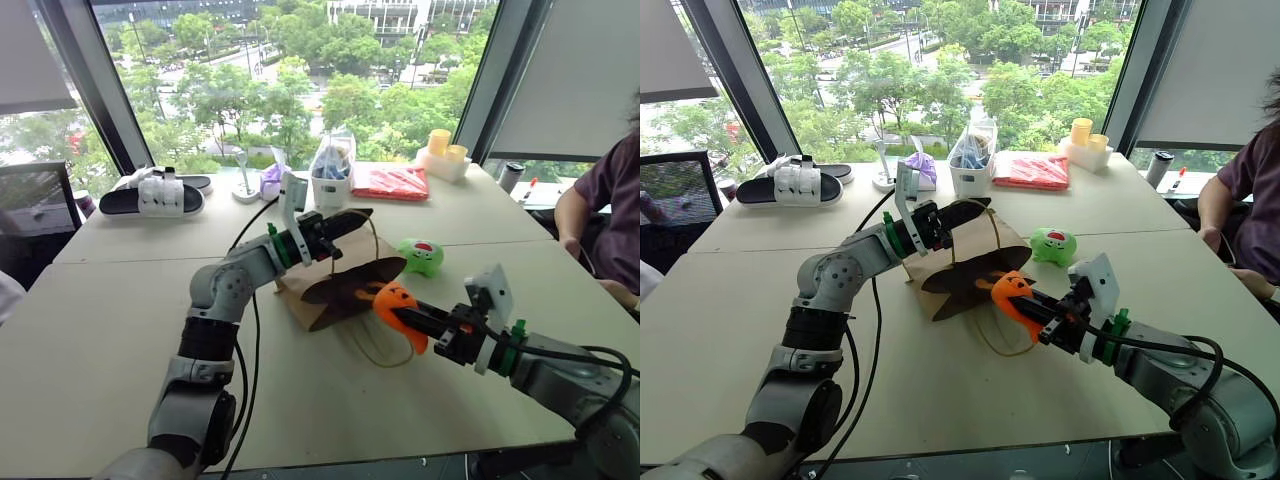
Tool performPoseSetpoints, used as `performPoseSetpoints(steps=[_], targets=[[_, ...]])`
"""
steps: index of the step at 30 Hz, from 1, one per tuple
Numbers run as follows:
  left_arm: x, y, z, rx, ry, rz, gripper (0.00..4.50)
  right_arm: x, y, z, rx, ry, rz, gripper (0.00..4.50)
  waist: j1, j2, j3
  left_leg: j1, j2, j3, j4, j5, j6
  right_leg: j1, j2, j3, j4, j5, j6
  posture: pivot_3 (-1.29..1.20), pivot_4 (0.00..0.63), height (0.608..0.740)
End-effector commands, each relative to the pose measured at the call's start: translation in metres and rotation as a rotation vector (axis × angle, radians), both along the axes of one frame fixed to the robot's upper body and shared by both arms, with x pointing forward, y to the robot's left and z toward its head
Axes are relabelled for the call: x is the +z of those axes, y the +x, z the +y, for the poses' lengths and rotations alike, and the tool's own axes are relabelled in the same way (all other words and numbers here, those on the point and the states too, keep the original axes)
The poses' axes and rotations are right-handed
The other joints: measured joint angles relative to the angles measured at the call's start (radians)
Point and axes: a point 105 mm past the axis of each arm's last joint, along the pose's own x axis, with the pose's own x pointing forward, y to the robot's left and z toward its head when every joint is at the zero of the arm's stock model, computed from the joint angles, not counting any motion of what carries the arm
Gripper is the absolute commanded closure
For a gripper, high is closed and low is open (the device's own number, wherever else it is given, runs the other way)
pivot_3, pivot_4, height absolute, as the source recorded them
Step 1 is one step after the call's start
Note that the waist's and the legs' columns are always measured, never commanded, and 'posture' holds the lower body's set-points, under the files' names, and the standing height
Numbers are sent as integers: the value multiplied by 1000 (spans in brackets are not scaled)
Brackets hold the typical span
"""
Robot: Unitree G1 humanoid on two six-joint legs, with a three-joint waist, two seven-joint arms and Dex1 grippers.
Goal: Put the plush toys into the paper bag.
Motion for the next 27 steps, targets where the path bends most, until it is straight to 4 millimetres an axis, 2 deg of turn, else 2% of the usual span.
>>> performPoseSetpoints(steps=[1,9,14,18,23,27], targets=[[22,-13,-4,-45,-37,-79,4500,-6,19,13,-21,-40,-8,4483,-3,0,0,0,0,0,0,0,0,0,0,0,0,0,0,0,150,740],[26,-24,-1,-80,-64,-65,4500,-26,67,31,-85,-144,-36,4483,-2,0,0,-2,0,0,0,0,-1,-3,0,0,1,0,0,0,150,740],[27,-16,5,-31,-90,-29,4500,-16,86,45,-98,-121,-96,4483,-4,0,0,-2,0,0,-1,1,-3,-4,0,0,1,0,0,0,150,740],[28,-8,11,19,-118,1,4500,-14,85,51,-75,-127,-121,2679,-3,0,0,-3,0,0,-1,4,-7,-5,0,0,1,0,0,0,150,740],[27,0,13,71,-127,19,4500,-8,72,47,-51,-128,-150,75,-2,0,0,-3,0,0,-1,4,-7,-5,0,0,1,0,0,0,150,740],[26,6,13,96,-129,26,4500,5,45,35,-5,-92,-164,75,-1,0,0,-3,0,0,-1,4,-7,-5,0,0,1,0,0,0,150,740]])
